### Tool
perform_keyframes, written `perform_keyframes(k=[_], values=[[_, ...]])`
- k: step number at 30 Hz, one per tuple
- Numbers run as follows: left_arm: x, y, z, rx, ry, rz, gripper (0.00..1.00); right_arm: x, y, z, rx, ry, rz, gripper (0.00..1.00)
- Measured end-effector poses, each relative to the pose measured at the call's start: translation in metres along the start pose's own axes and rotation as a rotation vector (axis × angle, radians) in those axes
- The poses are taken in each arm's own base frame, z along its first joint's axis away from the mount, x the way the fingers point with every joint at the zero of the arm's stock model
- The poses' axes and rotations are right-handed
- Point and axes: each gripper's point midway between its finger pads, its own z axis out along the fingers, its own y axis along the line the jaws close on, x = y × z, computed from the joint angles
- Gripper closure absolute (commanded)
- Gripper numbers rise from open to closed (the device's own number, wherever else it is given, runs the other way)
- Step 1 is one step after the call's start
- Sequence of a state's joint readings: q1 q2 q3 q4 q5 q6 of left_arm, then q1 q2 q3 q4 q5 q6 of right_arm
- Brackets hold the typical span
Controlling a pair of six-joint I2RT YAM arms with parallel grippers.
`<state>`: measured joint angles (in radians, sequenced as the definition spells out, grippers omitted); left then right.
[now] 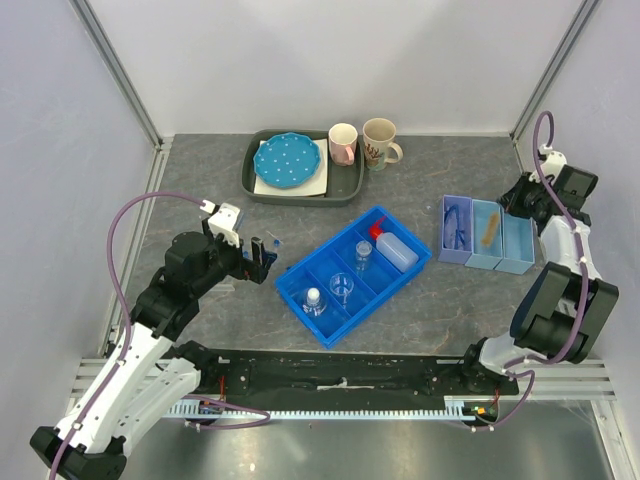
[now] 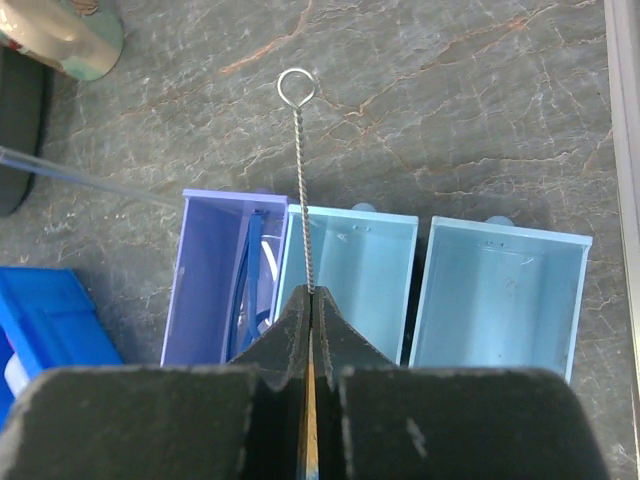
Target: Organize the chemistry lab equipment
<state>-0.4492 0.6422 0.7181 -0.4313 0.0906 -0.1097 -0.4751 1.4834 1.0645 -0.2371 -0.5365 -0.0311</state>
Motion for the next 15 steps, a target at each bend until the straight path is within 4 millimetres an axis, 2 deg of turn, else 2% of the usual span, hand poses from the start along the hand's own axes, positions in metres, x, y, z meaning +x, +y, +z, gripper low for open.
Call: perform_keyframes(k=[2, 5, 8, 9, 15], values=[[0.0, 0.0, 0.0, 0.001, 0.0, 0.0, 0.01, 0.002, -0.005, 0.007, 0.008, 0.001, 0.012, 0.93], [0.0, 0.0, 0.0, 0.002, 0.0, 0.0, 0.02, 0.018, -0.013, 0.019, 0.011, 0.05, 0.038, 0.89], [0.0, -0.001, 0.0, 0.006, 0.001, 0.0, 0.01, 0.04, -0.018, 0.028, 0.01, 0.119, 0.06, 0.81], [0.0, -0.002, 0.0, 0.009, 0.001, 0.0, 0.01, 0.044, -0.018, 0.028, 0.01, 0.134, 0.061, 0.75], [0.0, -0.003, 0.0, 0.016, 0.002, 0.0, 0.01, 0.046, -0.017, 0.025, 0.002, 0.154, 0.002, 0.61]])
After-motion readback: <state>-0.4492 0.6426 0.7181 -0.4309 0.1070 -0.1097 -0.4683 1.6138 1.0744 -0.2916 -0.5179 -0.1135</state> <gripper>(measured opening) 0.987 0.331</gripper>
